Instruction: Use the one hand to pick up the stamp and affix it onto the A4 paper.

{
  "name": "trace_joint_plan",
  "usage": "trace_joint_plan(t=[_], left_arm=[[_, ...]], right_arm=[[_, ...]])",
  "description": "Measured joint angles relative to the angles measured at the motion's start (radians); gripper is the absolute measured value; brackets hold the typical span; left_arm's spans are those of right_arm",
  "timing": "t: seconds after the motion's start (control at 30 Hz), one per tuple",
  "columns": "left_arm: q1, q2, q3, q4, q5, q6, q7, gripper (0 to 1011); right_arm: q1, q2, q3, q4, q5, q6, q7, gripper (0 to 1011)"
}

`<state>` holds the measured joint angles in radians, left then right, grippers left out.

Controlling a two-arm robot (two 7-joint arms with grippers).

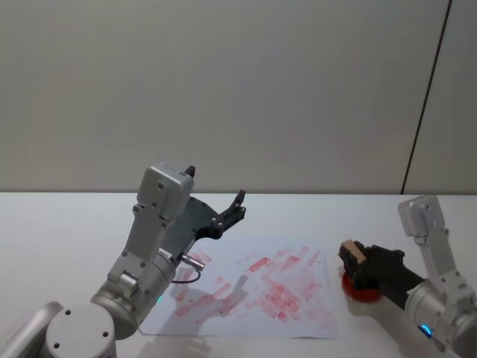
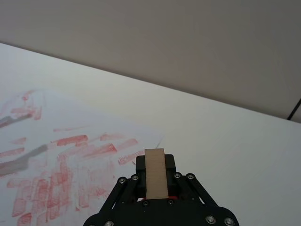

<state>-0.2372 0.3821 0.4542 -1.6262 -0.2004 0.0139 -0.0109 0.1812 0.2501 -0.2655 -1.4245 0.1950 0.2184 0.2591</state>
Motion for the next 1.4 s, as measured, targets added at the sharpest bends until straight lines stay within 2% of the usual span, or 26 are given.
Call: trace_joint_plan(t=[0.53, 0.9, 1.4], left_arm=[[0.000, 0.000, 0.000, 0.000, 0.000, 0.000, 0.000, 1002], [0.000, 0.000, 0.000, 0.000, 0.000, 0.000, 0.000, 1002], [0.000, 0.000, 0.000, 0.000, 0.000, 0.000, 0.000, 1003]], right_arm=[[-0.013, -0.011, -0.028, -0.075, -0.010, -0.025, 0.059, 217], [-0.033, -0.015, -0.052, -0.077, -0.036, -0.027, 0.080, 218], [-0.053, -0.014, -0.072, -0.040, -0.075, -0.035, 0.089, 218]])
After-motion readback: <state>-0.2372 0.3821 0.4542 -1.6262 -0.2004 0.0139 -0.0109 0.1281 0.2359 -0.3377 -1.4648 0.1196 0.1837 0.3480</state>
